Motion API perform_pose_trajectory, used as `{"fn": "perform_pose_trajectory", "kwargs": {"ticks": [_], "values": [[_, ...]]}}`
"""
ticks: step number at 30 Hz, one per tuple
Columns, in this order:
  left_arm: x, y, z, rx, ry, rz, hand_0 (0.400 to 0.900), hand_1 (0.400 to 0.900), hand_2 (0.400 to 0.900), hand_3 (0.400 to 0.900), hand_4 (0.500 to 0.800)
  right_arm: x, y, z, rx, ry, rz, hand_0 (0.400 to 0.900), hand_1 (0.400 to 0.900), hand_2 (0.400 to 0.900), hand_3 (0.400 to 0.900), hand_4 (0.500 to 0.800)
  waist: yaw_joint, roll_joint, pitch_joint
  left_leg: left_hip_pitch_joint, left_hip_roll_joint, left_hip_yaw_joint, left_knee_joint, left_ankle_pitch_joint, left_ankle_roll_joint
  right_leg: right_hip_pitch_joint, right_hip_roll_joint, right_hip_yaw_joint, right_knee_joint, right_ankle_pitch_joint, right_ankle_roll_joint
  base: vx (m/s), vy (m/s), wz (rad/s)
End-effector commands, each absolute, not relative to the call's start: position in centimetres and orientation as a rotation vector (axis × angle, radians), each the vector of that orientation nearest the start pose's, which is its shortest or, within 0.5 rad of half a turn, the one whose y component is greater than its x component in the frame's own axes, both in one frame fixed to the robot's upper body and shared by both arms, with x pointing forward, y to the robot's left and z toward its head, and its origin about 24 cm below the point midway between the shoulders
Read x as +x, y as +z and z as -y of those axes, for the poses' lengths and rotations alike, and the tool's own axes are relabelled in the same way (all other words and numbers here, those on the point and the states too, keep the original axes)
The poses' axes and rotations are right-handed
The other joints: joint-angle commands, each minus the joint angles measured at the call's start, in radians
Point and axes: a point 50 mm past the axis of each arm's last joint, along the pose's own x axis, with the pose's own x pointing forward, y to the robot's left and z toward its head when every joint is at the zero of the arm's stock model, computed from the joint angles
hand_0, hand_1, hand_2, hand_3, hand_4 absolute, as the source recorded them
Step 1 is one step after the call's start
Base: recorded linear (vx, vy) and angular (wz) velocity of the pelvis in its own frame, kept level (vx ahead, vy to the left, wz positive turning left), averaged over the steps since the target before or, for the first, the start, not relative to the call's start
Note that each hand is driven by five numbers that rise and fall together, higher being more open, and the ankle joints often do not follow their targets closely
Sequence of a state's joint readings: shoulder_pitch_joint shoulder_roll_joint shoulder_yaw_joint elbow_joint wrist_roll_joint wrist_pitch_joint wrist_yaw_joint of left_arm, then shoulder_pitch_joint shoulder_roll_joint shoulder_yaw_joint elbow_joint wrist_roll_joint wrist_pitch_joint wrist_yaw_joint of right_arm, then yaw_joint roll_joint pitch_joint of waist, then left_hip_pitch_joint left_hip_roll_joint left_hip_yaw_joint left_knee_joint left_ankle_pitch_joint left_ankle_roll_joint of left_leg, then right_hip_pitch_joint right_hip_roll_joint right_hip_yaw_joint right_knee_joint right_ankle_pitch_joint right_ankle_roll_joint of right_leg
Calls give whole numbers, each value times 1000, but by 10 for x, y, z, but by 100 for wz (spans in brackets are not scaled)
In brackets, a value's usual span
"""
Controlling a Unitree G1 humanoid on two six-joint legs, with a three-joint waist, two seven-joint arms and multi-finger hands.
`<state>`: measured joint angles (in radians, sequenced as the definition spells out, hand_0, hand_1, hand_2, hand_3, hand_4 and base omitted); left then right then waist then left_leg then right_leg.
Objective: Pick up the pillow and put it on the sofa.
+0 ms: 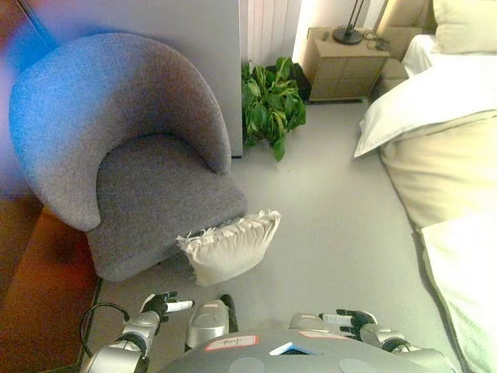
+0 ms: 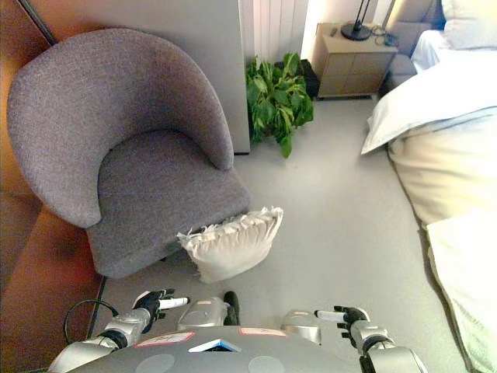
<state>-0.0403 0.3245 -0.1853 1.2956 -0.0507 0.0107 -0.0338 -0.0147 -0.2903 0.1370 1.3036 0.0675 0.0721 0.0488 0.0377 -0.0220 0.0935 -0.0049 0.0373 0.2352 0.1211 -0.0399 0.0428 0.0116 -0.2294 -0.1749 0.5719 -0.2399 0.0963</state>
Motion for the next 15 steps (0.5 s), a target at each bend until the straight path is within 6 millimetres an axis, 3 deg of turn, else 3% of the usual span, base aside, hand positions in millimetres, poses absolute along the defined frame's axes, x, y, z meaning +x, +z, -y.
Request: {"fn": "perform_pose_trajectory", "kwargs": {"ticks": [1, 4, 6, 8, 10, 11, 13, 15], "values": [[127, -135, -288, 422, 82, -1166, 900, 900, 900, 900, 800, 109, -149, 267, -350, -116, -1229, 900, 900, 900, 900, 800, 3, -1, 25, -77, 50, -71, 72, -8, -27, -59, -42, 13, -258, 267, 36, 3, -313, 48], [149, -127, -289, 418, 93, -1104, 900, 900, 900, 900, 800, 135, -141, 266, -448, -95, -1155, 900, 900, 900, 900, 800, -25, -29, 69, -99, 64, -98, 130, -71, -57, -196, -134, 91, -478, 451, 89, 60, -333, 55], [149, -126, -291, 409, 101, -1108, 900, 900, 900, 900, 800, 143, -137, 267, -549, -64, -1136, 900, 900, 900, 900, 800, -35, -43, 84, -91, 99, -115, 168, -130, -75, -214, -175, 100, -612, 504, 117, 250, -368, 57], [137, -128, -296, 413, 107, -1144, 900, 900, 900, 900, 800, 145, -137, 266, -633, 10, -1142, 900, 900, 900, 900, 800, -21, -58, 93, -67, 141, -119, 205, -167, -92, -196, -199, 49, -645, 519, 133, 357, -425, 34], [122, -131, -302, 431, 109, -1186, 900, 900, 900, 900, 800, 146, -137, 261, -665, 64, -1139, 900, 900, 900, 900, 800, -3, -74, 100, -49, 183, -130, 239, -185, -109, -169, -195, 11, -617, 504, 139, 377, -502, 35], [113, -133, -303, 442, 103, -1211, 900, 900, 900, 900, 800, 147, -137, 259, -701, 88, -1120, 900, 900, 900, 900, 800, 1, -83, 101, -41, 208, -146, 247, -189, -118, -158, -186, 25, -594, 485, 144, 395, -491, 76], [101, -138, -301, 454, 90, -1232, 900, 900, 900, 900, 800, 148, -136, 260, -791, 102, -1085, 900, 900, 900, 900, 800, -9, -82, 103, -31, 231, -197, 240, -185, -122, -144, -168, 103, -532, 448, 150, 393, -391, 95], [94, -141, -296, 413, 118, -1240, 900, 900, 900, 900, 800, 154, -132, 259, -975, 150, -1003, 900, 900, 900, 900, 800, -7, -75, 98, 32, 243, -198, 177, -160, -134, -144, -161, 89, -478, 424, 158, 250, -196, 42]]}}
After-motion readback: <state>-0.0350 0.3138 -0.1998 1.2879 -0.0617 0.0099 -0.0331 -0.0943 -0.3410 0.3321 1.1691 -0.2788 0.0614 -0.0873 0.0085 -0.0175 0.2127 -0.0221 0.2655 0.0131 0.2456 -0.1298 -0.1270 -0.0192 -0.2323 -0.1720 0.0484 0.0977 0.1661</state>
